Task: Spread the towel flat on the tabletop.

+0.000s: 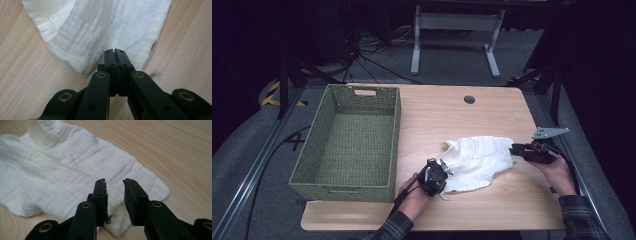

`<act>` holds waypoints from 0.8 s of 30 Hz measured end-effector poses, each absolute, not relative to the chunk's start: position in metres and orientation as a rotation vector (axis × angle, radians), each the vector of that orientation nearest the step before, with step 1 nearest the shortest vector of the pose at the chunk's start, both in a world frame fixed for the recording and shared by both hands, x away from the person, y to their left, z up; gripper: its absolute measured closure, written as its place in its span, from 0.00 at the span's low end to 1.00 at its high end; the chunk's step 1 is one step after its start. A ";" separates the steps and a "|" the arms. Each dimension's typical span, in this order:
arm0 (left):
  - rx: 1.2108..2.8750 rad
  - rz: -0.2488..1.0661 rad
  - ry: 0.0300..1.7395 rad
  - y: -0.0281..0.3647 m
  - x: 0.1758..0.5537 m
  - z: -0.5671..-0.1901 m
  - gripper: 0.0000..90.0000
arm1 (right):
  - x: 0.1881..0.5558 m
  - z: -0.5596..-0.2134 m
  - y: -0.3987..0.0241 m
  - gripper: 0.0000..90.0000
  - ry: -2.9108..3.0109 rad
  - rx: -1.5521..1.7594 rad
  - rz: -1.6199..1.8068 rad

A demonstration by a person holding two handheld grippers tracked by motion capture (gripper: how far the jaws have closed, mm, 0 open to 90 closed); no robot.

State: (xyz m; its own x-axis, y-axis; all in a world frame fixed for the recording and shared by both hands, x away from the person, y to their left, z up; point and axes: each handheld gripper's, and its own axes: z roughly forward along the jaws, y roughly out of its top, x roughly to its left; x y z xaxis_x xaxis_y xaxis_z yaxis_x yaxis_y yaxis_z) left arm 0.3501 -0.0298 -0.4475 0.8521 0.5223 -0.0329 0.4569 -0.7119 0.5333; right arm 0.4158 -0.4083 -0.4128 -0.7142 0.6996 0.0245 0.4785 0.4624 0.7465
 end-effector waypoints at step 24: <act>2.490 0.166 0.696 -0.030 0.351 -0.448 0.99 | 0.388 -0.443 -0.372 1.00 2.635 0.866 0.978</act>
